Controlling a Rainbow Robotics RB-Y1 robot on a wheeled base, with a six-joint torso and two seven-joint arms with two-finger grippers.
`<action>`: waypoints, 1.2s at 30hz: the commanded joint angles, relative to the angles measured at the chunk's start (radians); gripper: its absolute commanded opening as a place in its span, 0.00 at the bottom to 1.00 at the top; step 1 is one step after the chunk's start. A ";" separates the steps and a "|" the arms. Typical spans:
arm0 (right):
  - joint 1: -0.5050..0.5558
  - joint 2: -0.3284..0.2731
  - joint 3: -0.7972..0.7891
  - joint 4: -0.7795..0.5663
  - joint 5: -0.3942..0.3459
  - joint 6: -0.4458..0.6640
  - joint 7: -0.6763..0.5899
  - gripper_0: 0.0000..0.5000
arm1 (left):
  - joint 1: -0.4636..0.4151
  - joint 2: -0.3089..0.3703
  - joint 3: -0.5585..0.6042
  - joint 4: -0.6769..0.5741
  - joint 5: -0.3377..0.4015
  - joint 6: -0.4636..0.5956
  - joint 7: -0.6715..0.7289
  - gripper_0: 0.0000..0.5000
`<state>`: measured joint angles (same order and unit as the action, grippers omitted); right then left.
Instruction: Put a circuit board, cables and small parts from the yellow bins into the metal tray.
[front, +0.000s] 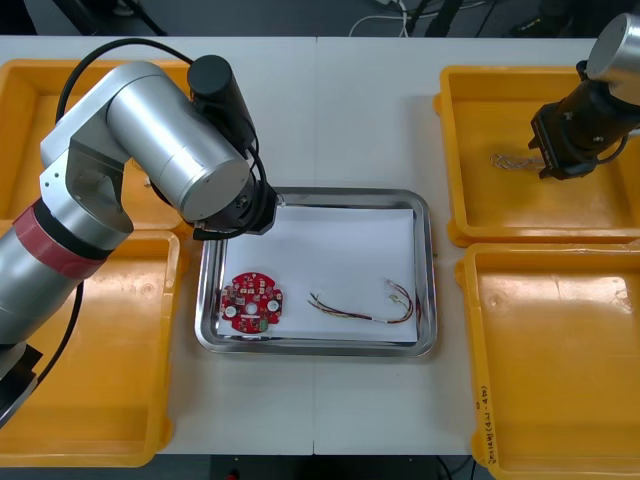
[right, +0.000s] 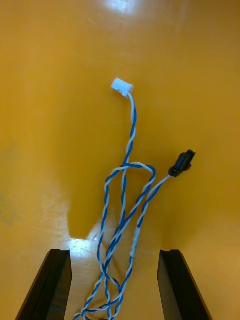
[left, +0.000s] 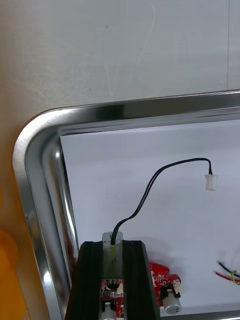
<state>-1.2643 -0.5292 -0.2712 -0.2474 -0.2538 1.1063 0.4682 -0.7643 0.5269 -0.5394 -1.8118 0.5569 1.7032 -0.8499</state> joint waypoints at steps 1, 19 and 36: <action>-0.089 -0.008 0.021 0.025 0.004 -0.006 0.047 1.00 | 0.033 -0.016 -0.011 -0.030 -0.026 -0.048 0.000 0.00; -0.168 -0.038 0.040 0.125 0.050 0.001 0.159 1.00 | 0.102 0.005 -0.039 0.063 -0.080 -0.247 -0.014 0.00; -0.156 -0.046 0.036 0.165 0.064 -0.082 0.259 1.00 | 0.103 0.015 -0.039 0.103 -0.071 -0.284 -0.015 0.34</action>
<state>-1.3737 -0.5329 -0.2555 -0.0730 -0.2013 1.0447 0.7062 -0.6634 0.5268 -0.5658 -1.6945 0.4871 1.4352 -0.8500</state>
